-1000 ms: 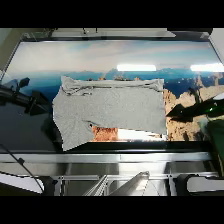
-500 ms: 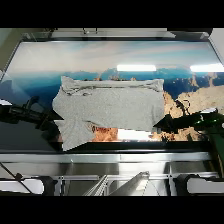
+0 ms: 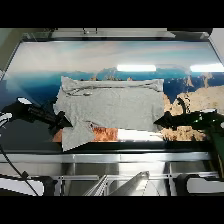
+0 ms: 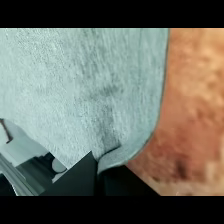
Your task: Fold the shirts.
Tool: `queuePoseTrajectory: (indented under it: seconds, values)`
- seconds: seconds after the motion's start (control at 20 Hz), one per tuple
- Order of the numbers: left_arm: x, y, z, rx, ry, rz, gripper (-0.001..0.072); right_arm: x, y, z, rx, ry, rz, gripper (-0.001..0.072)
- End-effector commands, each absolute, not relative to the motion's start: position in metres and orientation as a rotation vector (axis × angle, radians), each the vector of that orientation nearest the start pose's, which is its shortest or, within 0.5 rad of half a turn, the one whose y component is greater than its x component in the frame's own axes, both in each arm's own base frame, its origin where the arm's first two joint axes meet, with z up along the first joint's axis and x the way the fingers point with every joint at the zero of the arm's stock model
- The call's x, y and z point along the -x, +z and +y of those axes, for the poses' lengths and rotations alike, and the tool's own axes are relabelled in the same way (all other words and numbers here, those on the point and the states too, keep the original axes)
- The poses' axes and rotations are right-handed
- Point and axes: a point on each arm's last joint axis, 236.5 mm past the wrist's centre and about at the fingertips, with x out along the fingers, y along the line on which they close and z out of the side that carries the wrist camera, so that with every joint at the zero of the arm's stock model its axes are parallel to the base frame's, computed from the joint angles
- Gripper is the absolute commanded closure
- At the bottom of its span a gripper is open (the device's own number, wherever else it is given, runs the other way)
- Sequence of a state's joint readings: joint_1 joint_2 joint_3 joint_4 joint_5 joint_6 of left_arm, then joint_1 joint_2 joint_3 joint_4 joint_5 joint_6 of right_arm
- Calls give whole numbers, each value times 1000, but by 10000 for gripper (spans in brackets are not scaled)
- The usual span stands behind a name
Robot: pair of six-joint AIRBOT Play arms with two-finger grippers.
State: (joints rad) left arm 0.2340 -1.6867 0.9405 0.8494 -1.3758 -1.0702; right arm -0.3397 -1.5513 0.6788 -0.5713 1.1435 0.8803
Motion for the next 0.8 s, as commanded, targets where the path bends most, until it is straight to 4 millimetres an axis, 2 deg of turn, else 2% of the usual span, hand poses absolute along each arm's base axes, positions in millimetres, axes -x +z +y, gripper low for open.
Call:
queuePoseTrajectory:
  seconds: [0.0,0.1,0.25,0.45,0.6,0.7,0.75]
  values:
    - [-277,-103,-95,709,-644,1755,689,-293,-104,94,-967,546,1435,696]
    - [-281,-90,-83,721,-629,1713,689,-296,-99,84,-996,536,1415,696]
    - [-292,-70,-54,757,-568,1615,687,-302,-96,63,-1024,502,1370,696]
    - [-300,-61,-27,793,-494,1534,687,-310,-85,51,-1026,519,1330,696]
    - [-309,-53,-34,837,-521,1492,686,-316,-74,62,-1054,564,1301,696]
    - [-334,-31,-45,833,-581,1403,686,-337,-57,68,-1053,613,1223,696]
    - [-350,-18,-44,781,-591,1364,686,-352,-50,64,-1031,607,1183,696]
